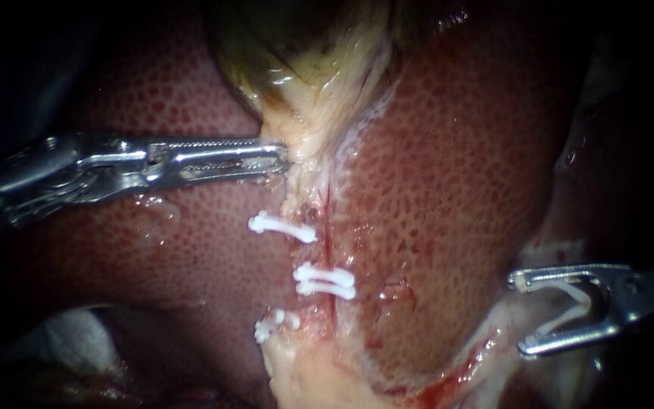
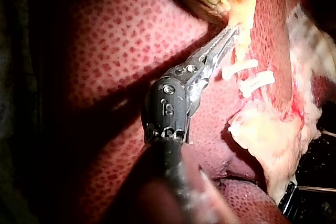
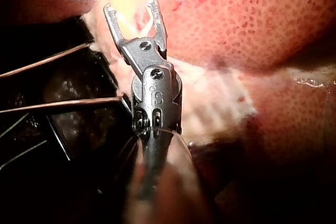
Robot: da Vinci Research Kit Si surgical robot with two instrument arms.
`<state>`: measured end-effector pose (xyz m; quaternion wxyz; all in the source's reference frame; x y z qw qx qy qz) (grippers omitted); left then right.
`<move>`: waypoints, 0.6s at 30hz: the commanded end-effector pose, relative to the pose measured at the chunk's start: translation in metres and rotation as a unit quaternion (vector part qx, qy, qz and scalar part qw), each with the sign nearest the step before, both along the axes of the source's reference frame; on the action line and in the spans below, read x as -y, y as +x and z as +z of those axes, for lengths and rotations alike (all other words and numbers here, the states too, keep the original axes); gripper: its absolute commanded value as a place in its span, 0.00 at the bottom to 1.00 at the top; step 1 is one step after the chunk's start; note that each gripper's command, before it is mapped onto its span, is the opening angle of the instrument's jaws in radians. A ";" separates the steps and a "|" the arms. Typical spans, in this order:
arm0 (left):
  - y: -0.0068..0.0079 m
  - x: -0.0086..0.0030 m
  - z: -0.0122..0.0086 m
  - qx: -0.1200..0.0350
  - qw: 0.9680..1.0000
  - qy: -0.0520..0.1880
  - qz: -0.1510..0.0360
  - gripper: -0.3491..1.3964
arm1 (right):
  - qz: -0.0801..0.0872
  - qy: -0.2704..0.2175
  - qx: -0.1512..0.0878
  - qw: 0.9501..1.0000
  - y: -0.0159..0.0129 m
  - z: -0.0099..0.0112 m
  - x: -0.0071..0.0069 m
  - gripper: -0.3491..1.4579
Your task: Clipping third clip right tube
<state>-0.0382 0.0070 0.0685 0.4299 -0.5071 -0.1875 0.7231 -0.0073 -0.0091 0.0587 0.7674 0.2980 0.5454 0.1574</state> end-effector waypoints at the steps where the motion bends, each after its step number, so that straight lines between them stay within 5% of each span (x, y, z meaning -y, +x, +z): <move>1: 0.0001 0.0001 -0.0001 0.000 1.000 0.000 0.000 0.00 | 0.000 0.000 0.000 1.000 0.0000 0.0000 0.0000 0.47; 6: 0.0015 -0.0004 -0.0007 0.005 1.000 0.003 0.005 0.00 | 0.000 0.000 0.000 1.000 0.0002 0.0000 0.0000 0.47; 14: 0.0065 -0.0035 -0.0040 -0.003 1.000 0.006 -0.019 0.00 | 0.000 0.000 0.000 1.000 0.0003 0.0001 0.0001 0.47; 18: 0.0085 -0.0041 -0.0055 -0.003 1.000 0.001 -0.027 0.00 | 0.000 0.000 0.000 1.000 0.0004 0.0001 0.0001 0.47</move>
